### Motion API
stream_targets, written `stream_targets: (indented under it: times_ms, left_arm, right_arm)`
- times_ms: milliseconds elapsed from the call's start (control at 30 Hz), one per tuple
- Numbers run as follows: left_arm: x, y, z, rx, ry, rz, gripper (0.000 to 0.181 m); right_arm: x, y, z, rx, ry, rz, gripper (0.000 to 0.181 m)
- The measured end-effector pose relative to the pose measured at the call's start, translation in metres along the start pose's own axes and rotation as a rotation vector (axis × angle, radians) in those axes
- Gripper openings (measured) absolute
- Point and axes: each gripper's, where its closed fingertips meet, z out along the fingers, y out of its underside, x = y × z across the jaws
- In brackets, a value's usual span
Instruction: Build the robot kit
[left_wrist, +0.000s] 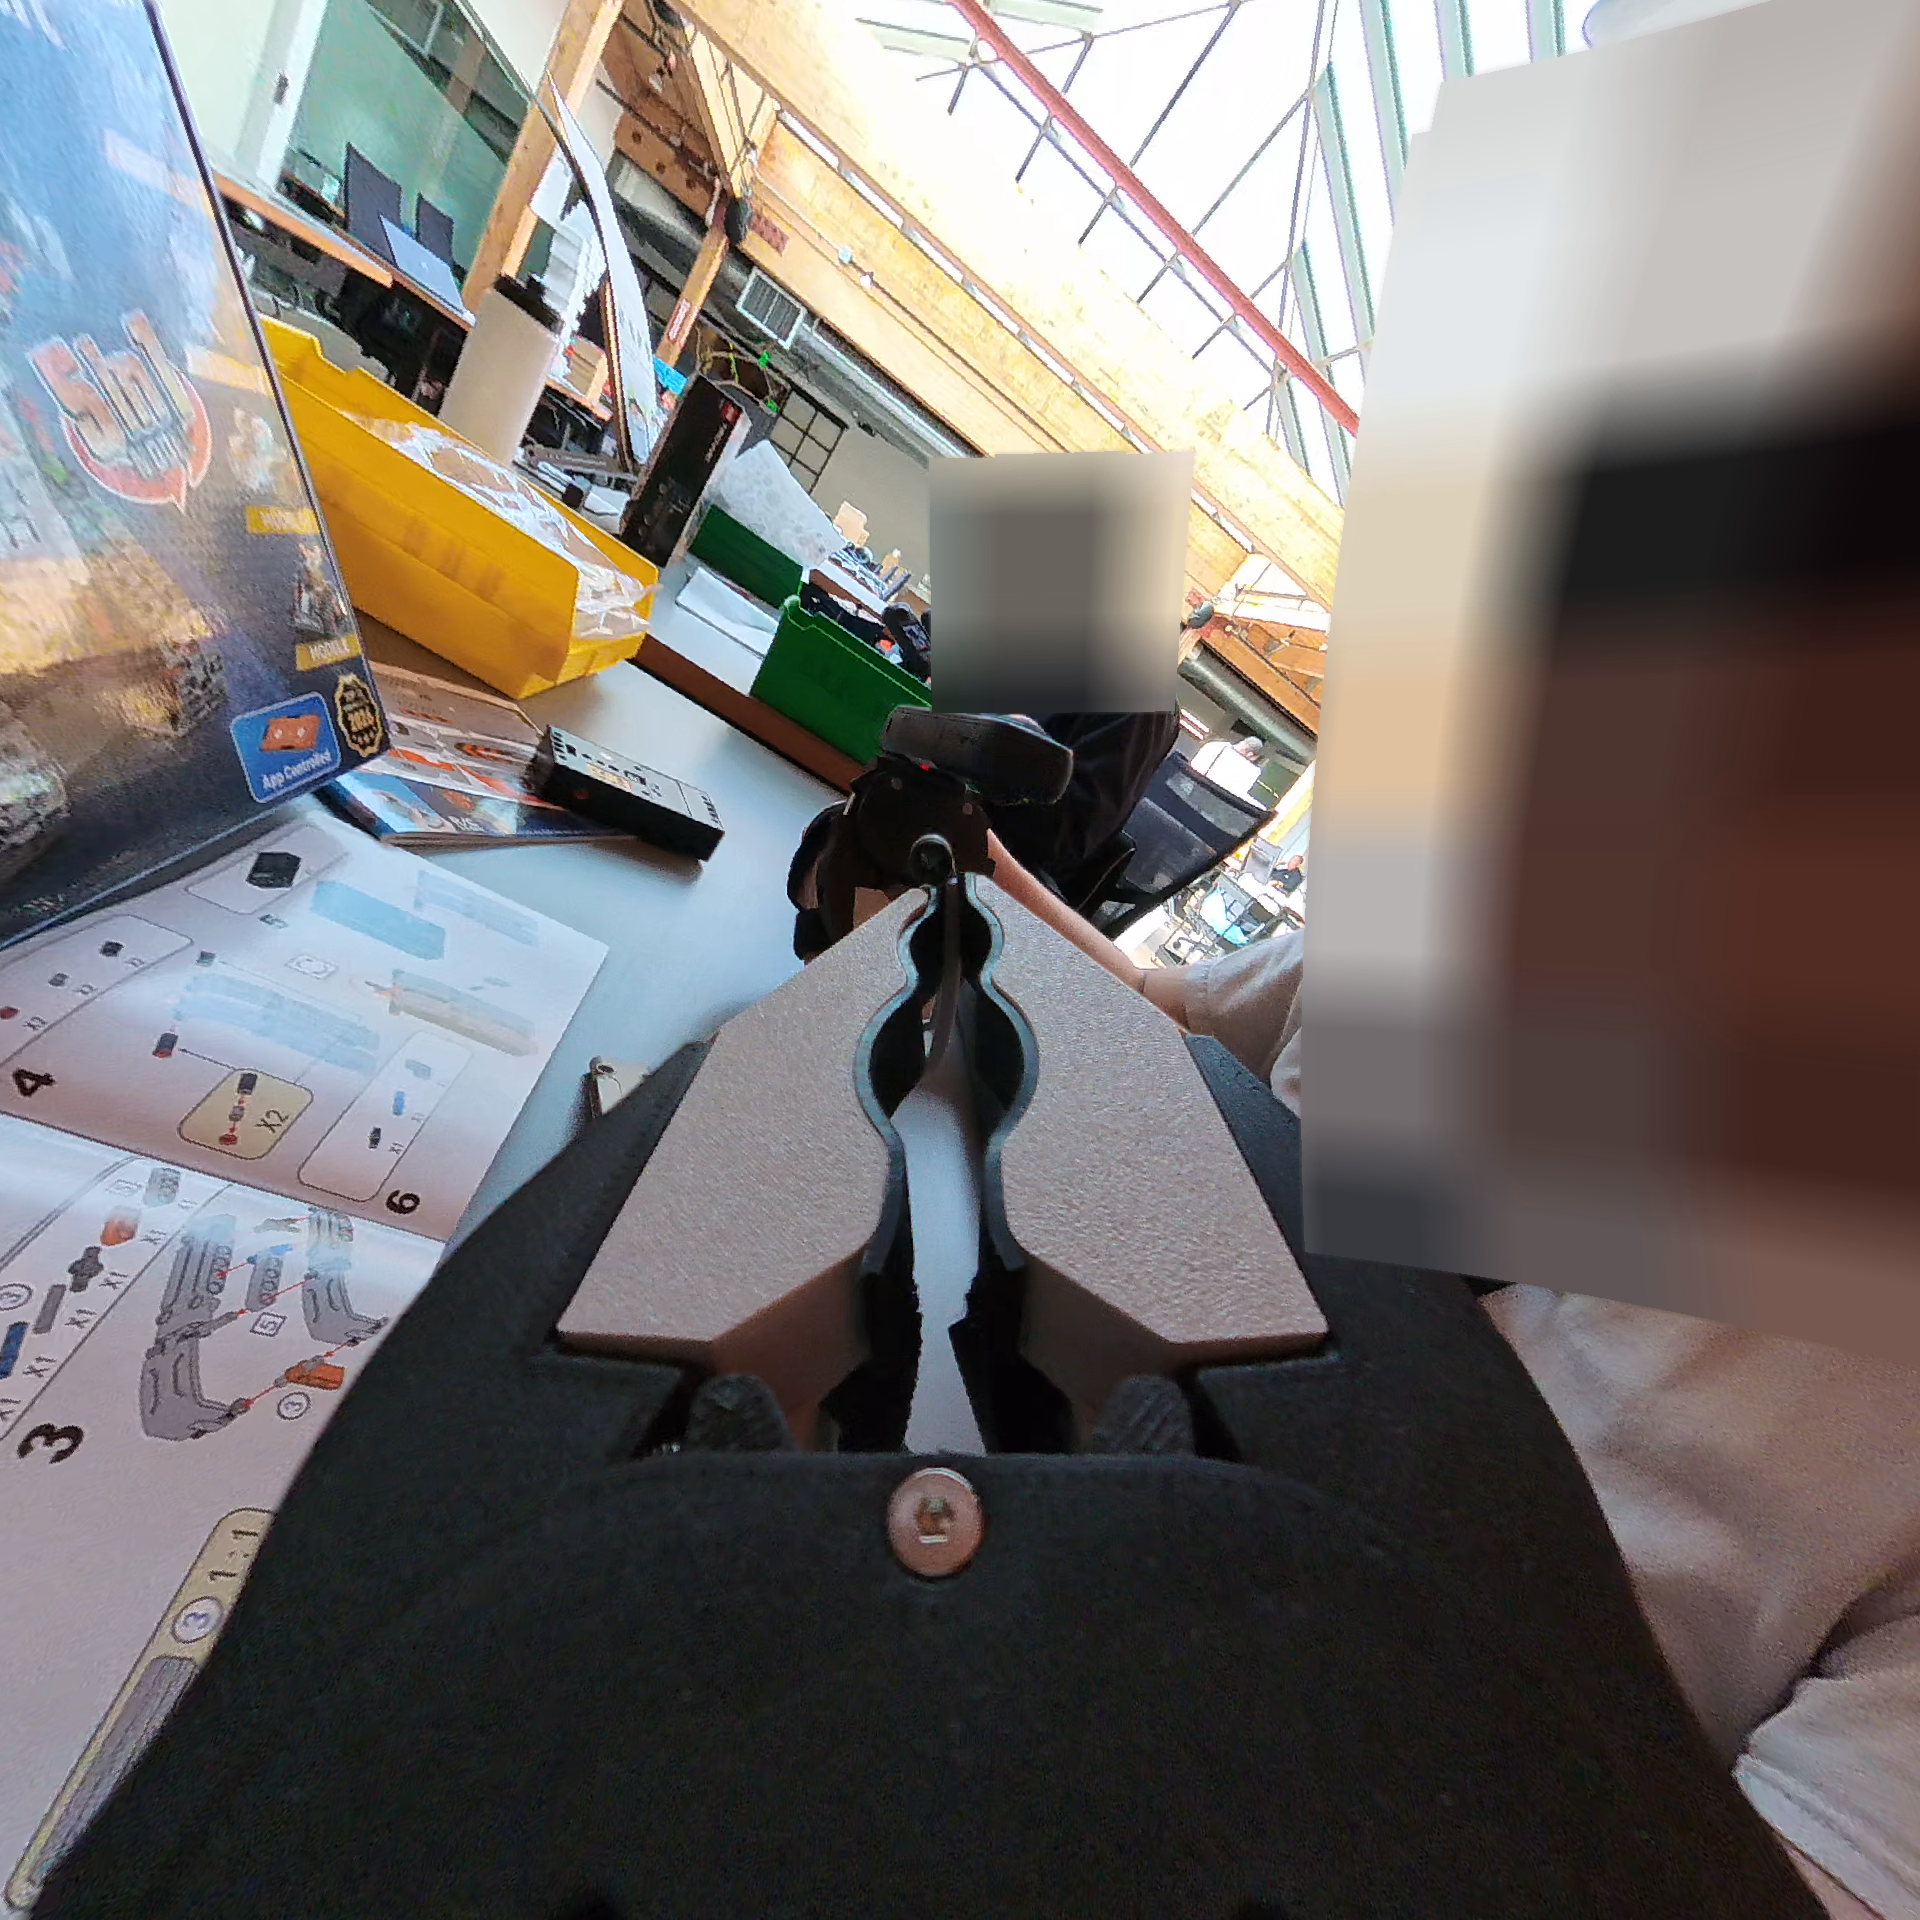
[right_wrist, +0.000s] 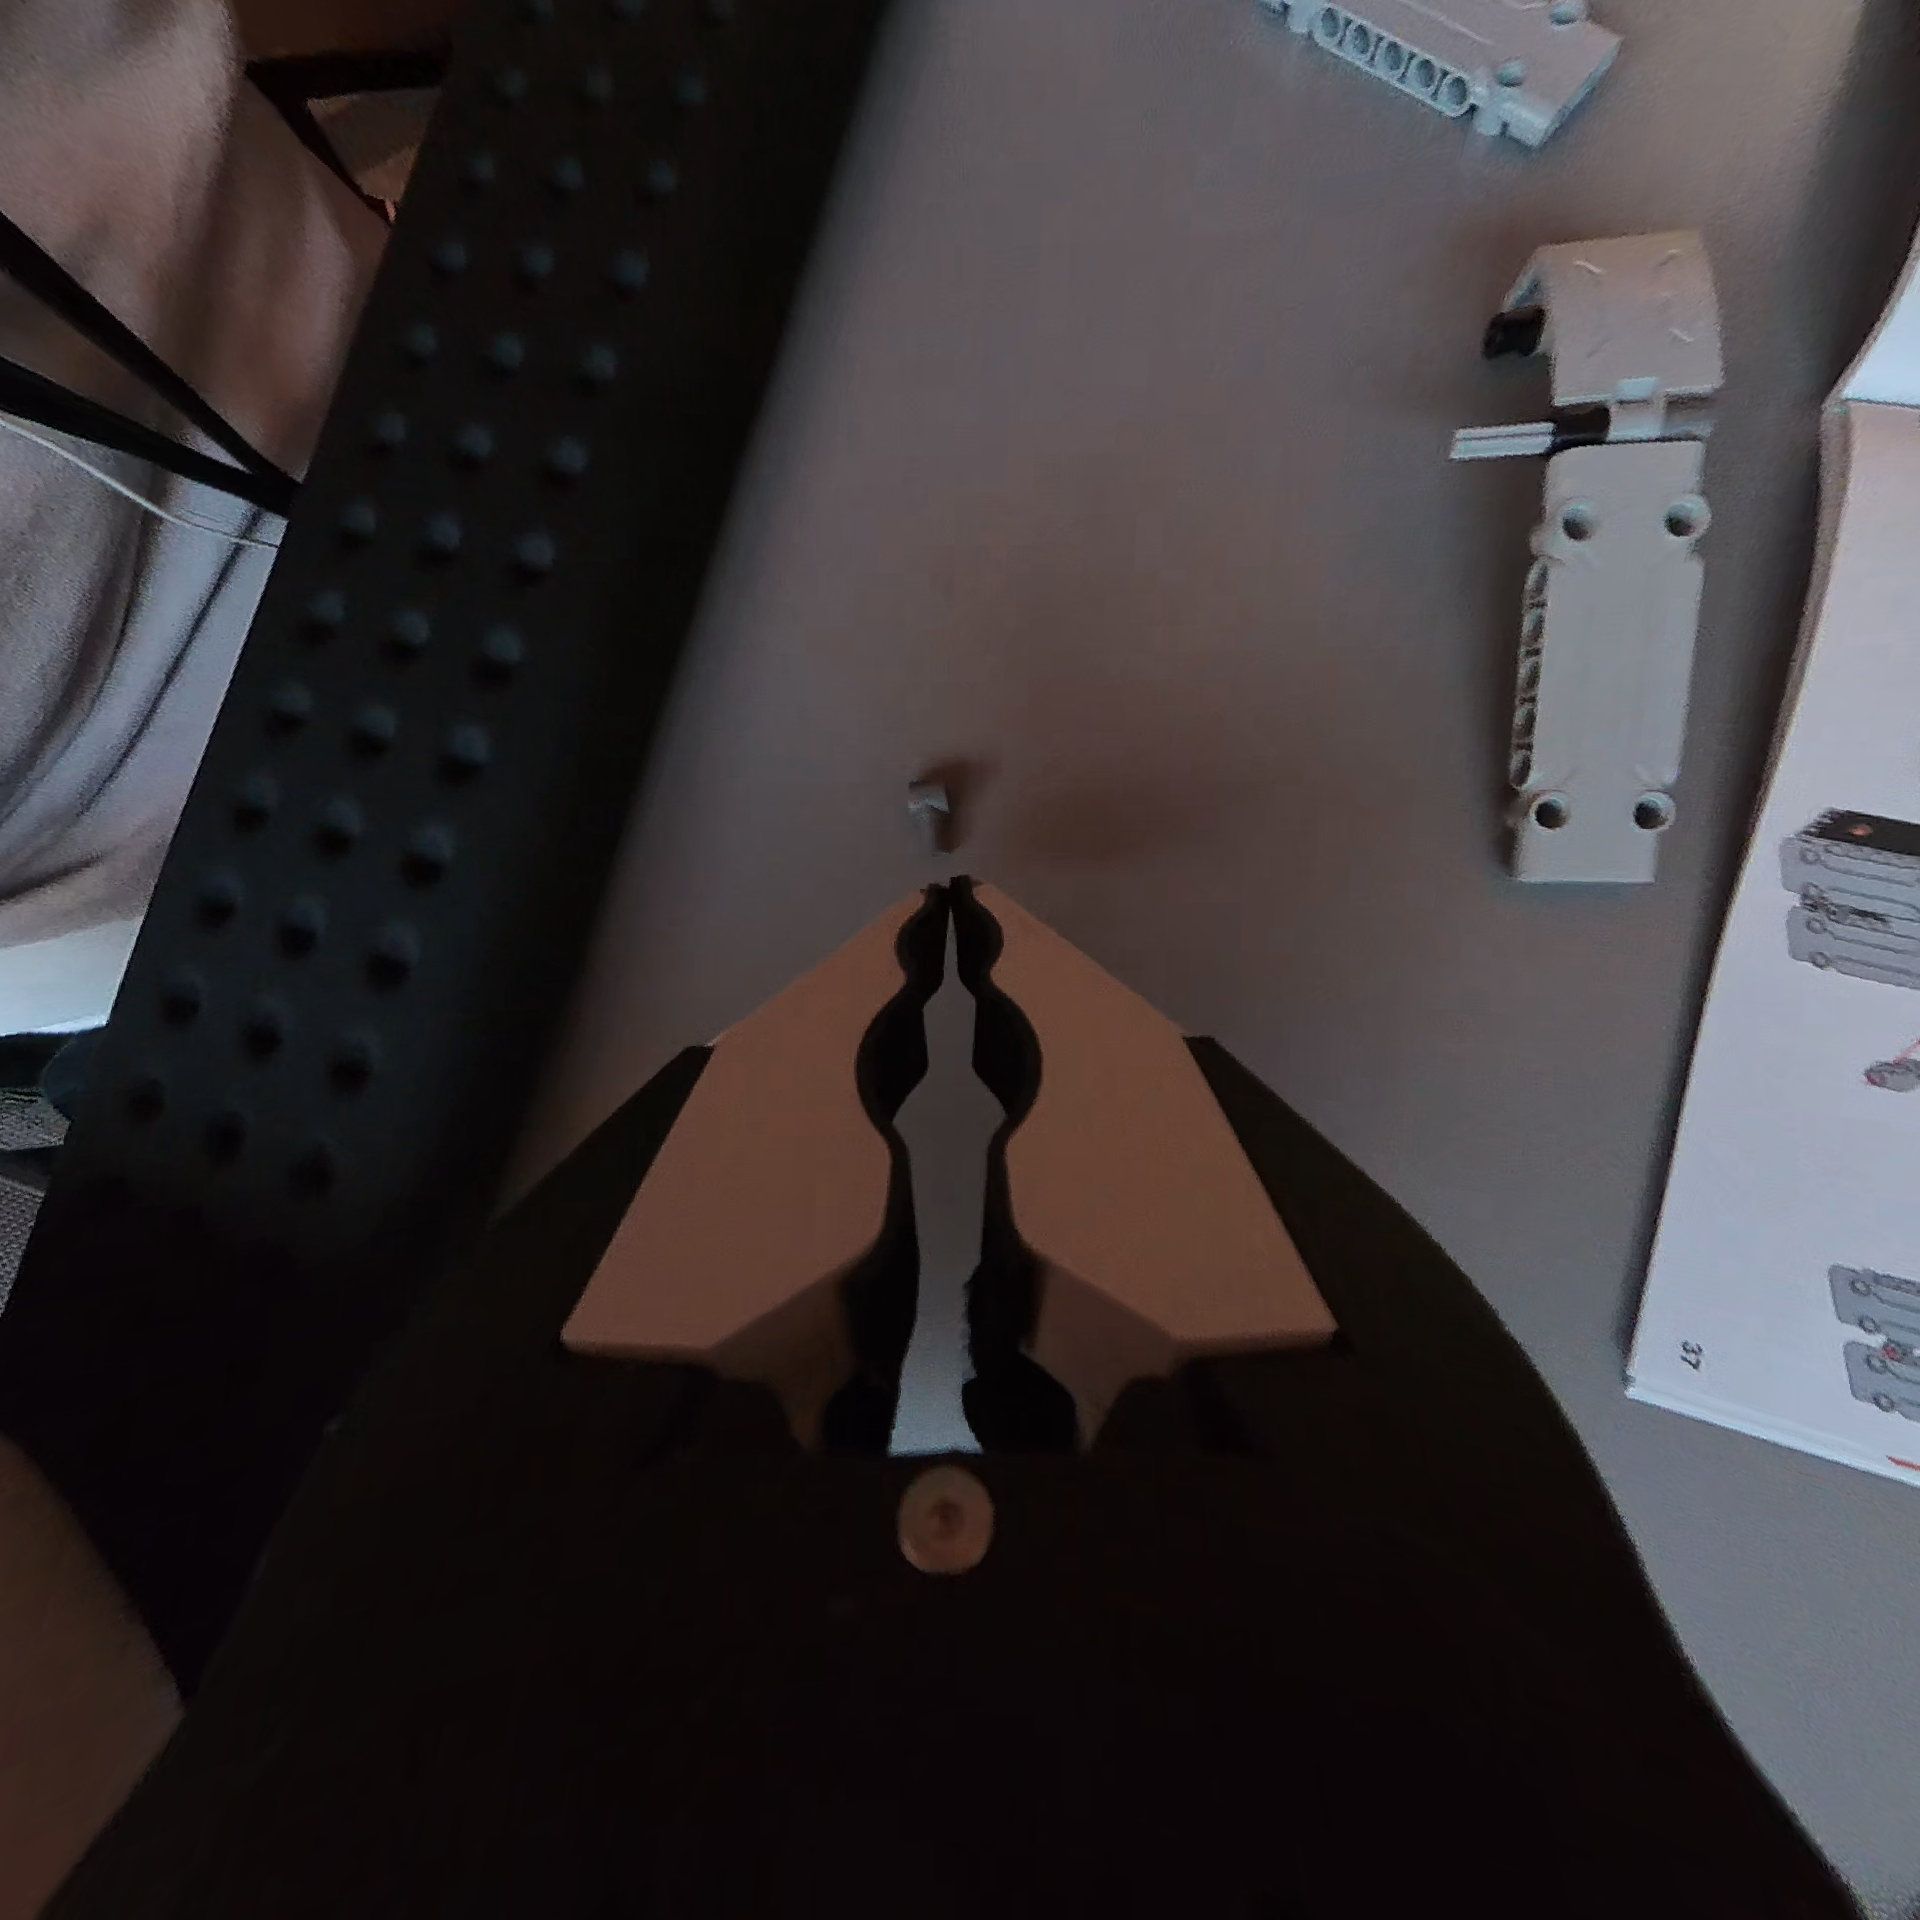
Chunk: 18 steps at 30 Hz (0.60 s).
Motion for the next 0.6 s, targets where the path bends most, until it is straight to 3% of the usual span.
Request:
stream_targets:
  times_ms: [33, 467, 600]
  left_arm:
    - [-0.001, 0.002, 0.002, -0.010, 0.002, -0.005, 0.000]
    - [-0.006, 0.019, 0.007, -0.089, 0.026, -0.091, 0.000]
    - [0.007, 0.005, -0.002, -0.025, 0.061, -0.043, 0.000]
  right_arm:
    - [-0.001, -0.002, 0.001, 0.005, 0.002, -0.013, 0.001]
    - [-0.006, -0.007, 0.022, 0.023, -0.012, -0.117, 0.019]
    - [-0.007, -0.009, 0.024, 0.040, -0.006, -0.096, 0.019]
